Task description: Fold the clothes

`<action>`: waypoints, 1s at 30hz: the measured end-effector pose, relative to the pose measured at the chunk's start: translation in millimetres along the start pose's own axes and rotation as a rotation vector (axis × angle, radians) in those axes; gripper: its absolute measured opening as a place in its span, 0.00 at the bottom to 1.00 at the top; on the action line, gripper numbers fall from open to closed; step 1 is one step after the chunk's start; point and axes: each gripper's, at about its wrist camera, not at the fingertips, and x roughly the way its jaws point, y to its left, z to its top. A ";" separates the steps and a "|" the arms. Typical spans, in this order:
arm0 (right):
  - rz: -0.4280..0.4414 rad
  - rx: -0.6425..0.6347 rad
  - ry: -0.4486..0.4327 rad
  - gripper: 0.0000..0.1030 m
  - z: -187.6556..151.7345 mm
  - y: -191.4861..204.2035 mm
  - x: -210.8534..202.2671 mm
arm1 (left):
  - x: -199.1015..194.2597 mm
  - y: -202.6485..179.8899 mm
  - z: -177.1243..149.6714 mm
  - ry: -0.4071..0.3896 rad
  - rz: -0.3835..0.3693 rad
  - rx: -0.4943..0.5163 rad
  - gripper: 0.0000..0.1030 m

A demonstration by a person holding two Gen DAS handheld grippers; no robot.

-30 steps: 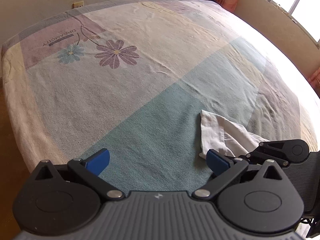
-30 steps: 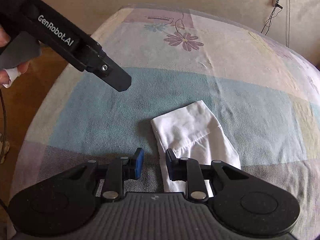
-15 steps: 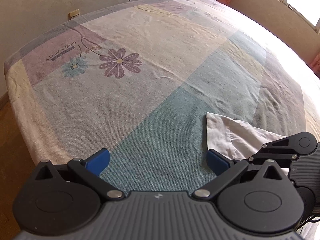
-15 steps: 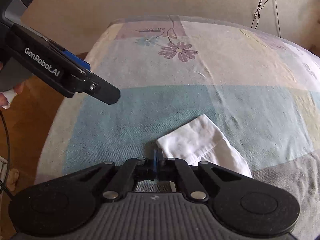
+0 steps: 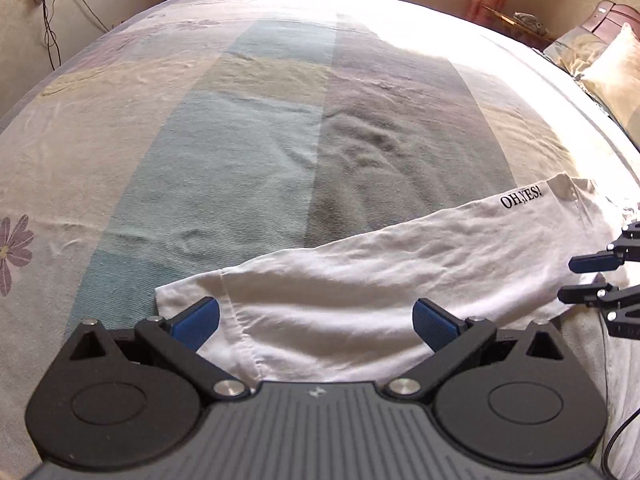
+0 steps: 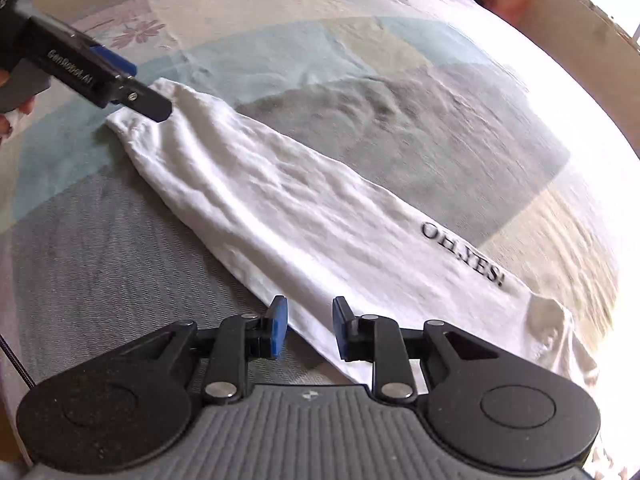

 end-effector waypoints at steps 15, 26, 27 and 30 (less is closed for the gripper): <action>0.224 0.122 -0.054 0.70 27.7 65.4 24.4 | -16.7 56.7 -24.2 0.156 0.167 -0.101 0.99; -0.078 0.201 -0.067 0.71 -3.3 -17.9 9.8 | 31.8 -19.4 7.4 0.031 -0.034 0.074 0.99; -0.099 0.211 -0.059 0.71 -6.2 -26.0 12.5 | 36.2 -20.1 4.0 0.028 -0.001 0.080 0.99; -0.106 0.232 -0.060 0.72 -10.6 -37.6 17.3 | 37.6 -3.1 -4.0 -0.007 0.064 0.021 1.00</action>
